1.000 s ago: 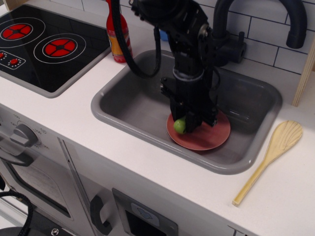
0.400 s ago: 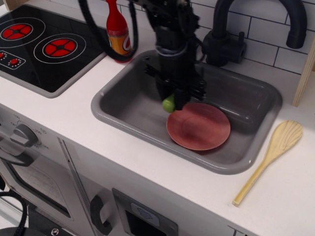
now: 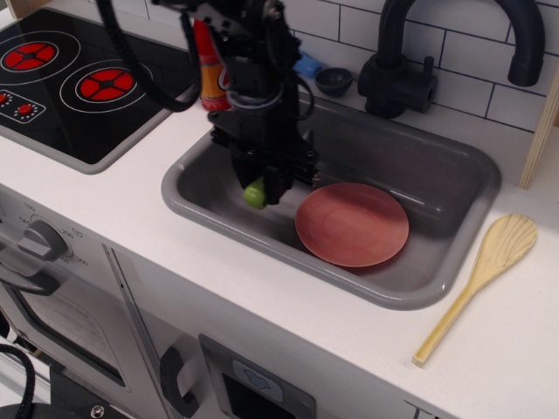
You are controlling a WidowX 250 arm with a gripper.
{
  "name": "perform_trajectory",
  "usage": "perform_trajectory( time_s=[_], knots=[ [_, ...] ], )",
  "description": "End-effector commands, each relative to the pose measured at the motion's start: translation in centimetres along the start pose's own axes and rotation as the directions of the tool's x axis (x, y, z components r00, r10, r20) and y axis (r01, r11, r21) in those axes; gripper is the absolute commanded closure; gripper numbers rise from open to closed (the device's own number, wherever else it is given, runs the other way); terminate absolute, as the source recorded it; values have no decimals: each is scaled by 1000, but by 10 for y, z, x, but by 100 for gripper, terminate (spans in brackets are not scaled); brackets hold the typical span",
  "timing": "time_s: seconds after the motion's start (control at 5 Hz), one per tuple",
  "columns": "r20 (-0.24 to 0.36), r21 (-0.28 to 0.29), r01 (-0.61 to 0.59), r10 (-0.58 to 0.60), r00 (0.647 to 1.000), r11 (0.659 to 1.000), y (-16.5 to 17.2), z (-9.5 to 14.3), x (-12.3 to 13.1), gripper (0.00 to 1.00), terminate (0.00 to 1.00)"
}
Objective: Take spatula off plate sink
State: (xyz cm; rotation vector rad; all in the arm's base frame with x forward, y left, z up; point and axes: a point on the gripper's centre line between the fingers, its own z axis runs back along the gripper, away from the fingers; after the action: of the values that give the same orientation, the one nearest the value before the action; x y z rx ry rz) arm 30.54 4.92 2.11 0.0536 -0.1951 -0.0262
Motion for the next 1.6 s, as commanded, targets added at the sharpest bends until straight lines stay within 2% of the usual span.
perform_trajectory(
  time_s=[0.0,0.4,0.6,1.0,1.2,1.4],
  knots=[
    [3,53,-59,58,998,997,13,-15,5,100,0],
    [-13,98,-140,142,990,985,14,-33,6,100,0],
    [-29,26,-165,166,986,986,15,-27,7,0,0],
    [18,-28,-120,121,993,992,11,-6,10,0,0],
    [76,-27,-124,126,989,992,8,12,12,0,0],
    [116,-63,-145,151,982,987,-2,34,14,0,0]
  ],
)
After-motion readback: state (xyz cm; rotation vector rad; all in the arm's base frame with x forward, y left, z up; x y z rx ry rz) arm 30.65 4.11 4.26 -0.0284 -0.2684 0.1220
